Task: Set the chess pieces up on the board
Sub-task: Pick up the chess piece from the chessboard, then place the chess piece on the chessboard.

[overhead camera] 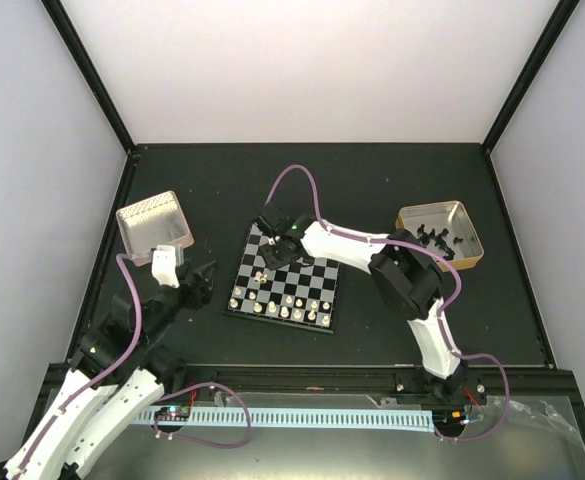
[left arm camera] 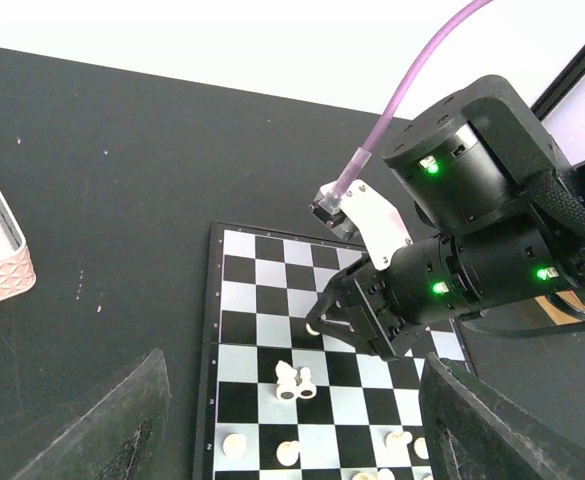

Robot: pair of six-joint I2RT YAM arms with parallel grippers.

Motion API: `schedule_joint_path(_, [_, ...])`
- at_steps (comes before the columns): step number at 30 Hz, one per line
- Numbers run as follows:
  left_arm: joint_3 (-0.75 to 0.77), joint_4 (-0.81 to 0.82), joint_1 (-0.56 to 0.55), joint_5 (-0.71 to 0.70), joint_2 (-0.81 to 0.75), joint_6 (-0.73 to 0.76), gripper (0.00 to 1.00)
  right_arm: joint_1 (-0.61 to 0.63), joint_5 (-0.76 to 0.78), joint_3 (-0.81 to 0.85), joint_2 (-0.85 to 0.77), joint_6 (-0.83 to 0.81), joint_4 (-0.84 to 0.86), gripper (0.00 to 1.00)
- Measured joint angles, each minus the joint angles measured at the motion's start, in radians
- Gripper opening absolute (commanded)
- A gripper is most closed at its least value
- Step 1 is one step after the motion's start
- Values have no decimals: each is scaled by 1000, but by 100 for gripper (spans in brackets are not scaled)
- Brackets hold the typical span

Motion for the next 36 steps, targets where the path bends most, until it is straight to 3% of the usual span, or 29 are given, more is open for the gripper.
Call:
schedule_joint_path(10, [-2, 8, 0, 0, 25, 0, 70, 1, 11, 14, 26, -6, 5, 6])
schedule_joint_path(25, [-8, 22, 0, 1, 46, 0, 70, 16, -40, -124, -160, -15, -8, 6])
schedule_joint_path(36, [-13, 29, 0, 1, 49, 0, 71, 67, -164, -151, -160, -59, -72, 6])
